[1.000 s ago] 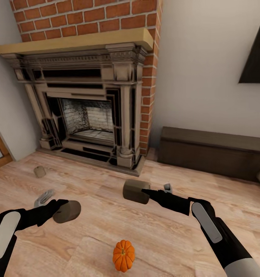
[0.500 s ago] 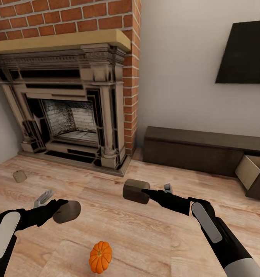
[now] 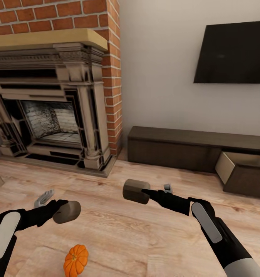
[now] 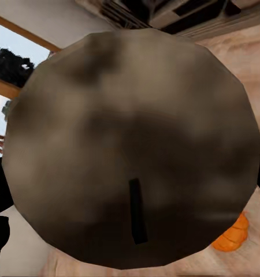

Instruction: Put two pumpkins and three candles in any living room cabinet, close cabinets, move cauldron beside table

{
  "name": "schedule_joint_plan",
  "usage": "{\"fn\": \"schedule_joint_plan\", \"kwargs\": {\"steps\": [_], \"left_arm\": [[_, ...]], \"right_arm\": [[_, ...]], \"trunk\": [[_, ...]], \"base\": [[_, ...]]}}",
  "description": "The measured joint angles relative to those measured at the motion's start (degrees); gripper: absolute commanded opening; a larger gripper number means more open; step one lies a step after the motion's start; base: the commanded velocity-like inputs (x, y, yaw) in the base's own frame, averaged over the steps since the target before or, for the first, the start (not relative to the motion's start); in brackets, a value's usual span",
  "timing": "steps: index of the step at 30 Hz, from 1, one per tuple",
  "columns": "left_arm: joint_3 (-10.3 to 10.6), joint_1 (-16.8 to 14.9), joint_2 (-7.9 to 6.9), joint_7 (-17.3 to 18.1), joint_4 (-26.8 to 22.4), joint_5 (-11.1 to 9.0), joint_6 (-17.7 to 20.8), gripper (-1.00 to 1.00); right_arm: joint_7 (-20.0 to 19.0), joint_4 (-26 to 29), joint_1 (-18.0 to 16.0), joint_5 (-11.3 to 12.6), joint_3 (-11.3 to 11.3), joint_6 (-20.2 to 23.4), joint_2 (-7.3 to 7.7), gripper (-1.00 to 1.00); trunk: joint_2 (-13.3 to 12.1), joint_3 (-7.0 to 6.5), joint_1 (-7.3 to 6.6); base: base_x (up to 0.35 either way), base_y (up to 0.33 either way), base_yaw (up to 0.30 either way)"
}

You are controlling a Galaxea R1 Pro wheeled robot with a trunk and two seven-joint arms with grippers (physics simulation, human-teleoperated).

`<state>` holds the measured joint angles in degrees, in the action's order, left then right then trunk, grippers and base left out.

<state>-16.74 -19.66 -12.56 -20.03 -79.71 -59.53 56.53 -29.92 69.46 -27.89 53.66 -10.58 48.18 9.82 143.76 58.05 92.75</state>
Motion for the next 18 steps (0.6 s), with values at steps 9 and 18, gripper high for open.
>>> {"fn": "schedule_joint_plan", "kwargs": {"steps": [9,18], "left_arm": [[0.0,0.0,0.0,0.0,0.1,0.2,0.0,-1.0],[-0.2,0.0,-0.01,0.0,0.2,0.2,0.0,-1.0]], "right_arm": [[0.0,0.0,0.0,0.0,0.0,0.0,0.0,-1.0],[0.0,0.0,0.0,0.0,0.0,0.0,0.01,-1.0]], "trunk": [[0.0,0.0,-0.01],[0.0,0.0,-0.03]], "base": [[0.019,-0.317,-0.272],[0.248,-0.16,-0.189]]}}
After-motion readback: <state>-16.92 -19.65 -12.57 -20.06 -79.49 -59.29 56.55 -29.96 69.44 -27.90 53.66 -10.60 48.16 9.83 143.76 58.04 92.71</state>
